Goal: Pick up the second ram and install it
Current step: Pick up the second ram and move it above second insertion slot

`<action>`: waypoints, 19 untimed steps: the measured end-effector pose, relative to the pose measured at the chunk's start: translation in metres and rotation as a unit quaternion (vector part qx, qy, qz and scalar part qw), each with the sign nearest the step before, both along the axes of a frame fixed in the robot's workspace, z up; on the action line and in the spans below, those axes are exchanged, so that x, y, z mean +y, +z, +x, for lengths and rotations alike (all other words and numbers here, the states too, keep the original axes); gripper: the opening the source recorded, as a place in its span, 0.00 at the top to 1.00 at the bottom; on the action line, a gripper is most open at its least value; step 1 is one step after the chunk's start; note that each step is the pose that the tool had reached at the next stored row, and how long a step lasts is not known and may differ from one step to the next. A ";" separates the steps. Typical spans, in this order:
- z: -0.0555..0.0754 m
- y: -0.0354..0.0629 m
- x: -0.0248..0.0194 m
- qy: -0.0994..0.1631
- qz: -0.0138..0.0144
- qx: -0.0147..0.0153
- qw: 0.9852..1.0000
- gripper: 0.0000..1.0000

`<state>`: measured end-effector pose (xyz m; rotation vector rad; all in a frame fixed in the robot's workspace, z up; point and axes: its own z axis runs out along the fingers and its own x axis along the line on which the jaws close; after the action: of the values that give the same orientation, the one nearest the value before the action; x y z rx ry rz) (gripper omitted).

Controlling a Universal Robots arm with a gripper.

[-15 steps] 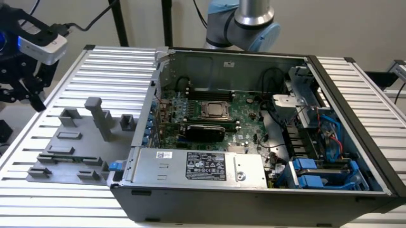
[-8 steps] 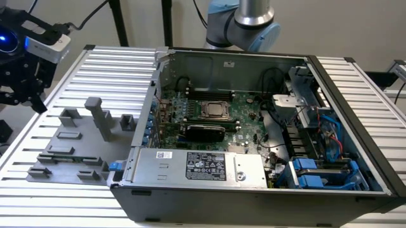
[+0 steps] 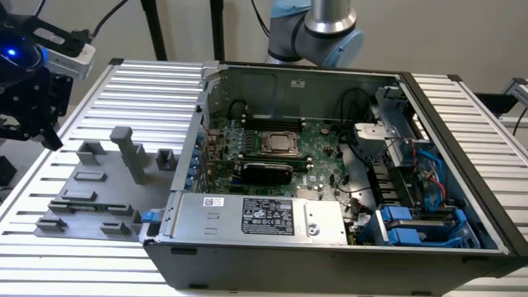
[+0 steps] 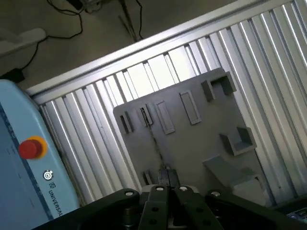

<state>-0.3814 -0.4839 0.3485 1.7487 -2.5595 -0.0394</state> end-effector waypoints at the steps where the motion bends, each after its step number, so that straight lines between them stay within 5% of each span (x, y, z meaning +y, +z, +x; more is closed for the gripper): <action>1: 0.000 -0.0006 0.0000 0.009 0.000 0.000 1.000 0.89; 8: 0.000 -0.0059 0.0000 0.072 0.000 0.000 0.997 0.89; 14: 0.000 -0.0124 0.0000 0.127 0.000 -0.002 0.992 0.89; 16: 0.000 -0.0137 0.0000 0.143 0.001 -0.003 0.990 0.89; 19: 0.000 -0.0148 0.0000 0.164 0.008 -0.006 0.986 0.89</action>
<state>-0.3815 -0.4839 0.3337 2.1554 -2.2503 -0.0383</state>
